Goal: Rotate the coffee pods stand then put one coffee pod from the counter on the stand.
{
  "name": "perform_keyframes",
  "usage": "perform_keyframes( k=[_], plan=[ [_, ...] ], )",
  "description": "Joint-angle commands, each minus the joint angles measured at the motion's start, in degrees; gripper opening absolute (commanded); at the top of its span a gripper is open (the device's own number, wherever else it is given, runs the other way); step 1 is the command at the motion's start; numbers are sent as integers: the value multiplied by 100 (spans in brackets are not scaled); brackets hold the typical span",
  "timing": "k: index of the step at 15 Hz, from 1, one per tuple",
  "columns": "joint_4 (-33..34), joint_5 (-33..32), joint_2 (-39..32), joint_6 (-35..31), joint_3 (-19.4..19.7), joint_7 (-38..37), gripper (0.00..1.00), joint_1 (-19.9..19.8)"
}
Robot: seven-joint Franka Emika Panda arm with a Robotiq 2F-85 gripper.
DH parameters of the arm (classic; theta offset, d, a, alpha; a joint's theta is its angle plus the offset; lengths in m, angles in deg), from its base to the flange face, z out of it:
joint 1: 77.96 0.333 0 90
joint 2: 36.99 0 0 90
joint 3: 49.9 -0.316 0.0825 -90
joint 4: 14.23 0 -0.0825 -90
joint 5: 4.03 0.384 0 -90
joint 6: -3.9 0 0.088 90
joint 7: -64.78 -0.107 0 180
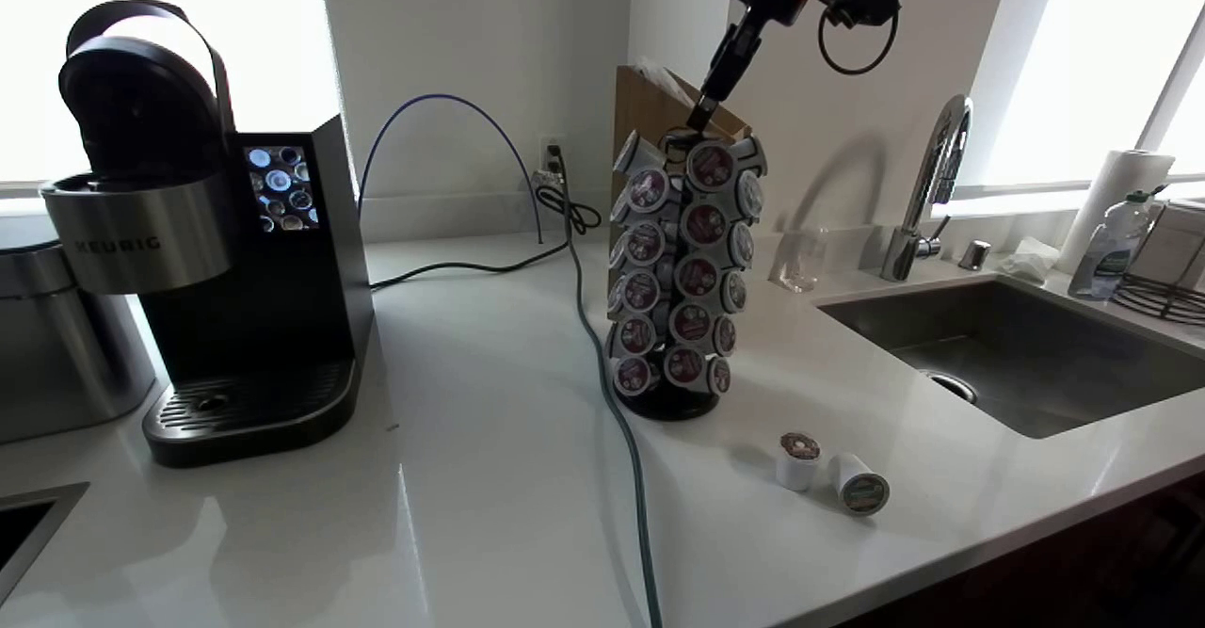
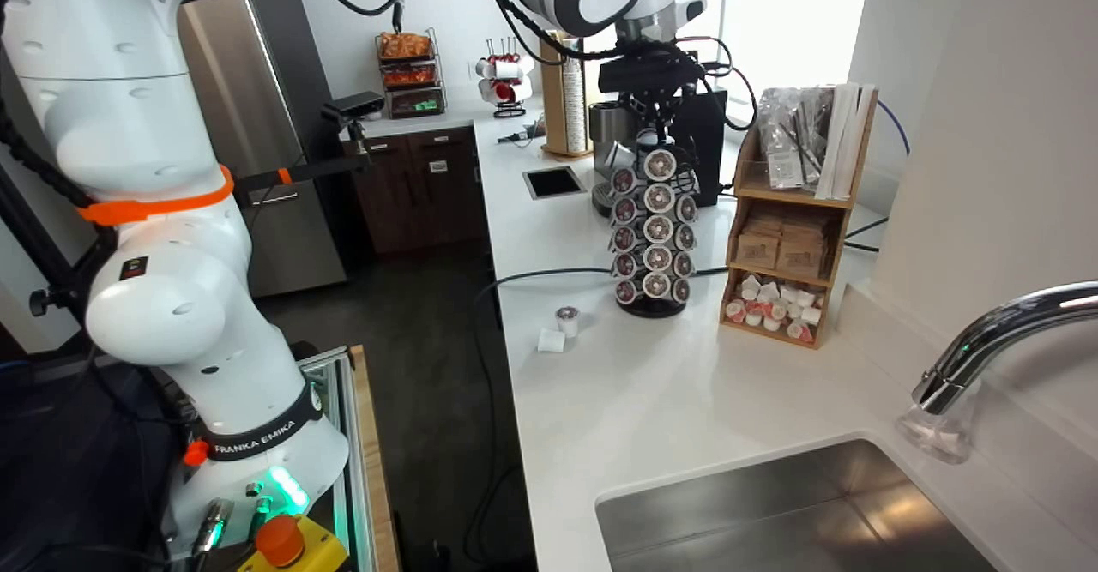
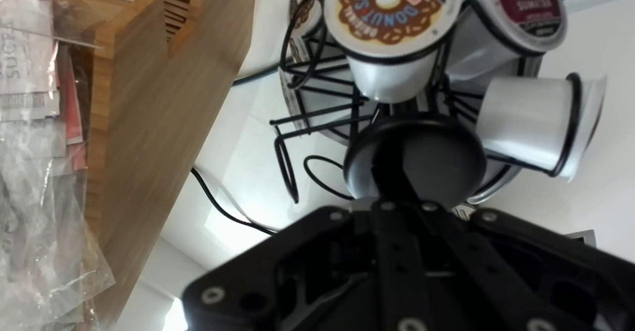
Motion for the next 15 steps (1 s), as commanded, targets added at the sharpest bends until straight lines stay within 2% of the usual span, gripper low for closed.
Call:
perform_keyframes(
  k=[1, 15],
  plan=[
    [58, -5, 7, 358, -51, -141, 0, -29],
    [136, 34, -67, 434, -94, -91, 0, -20]
  ],
)
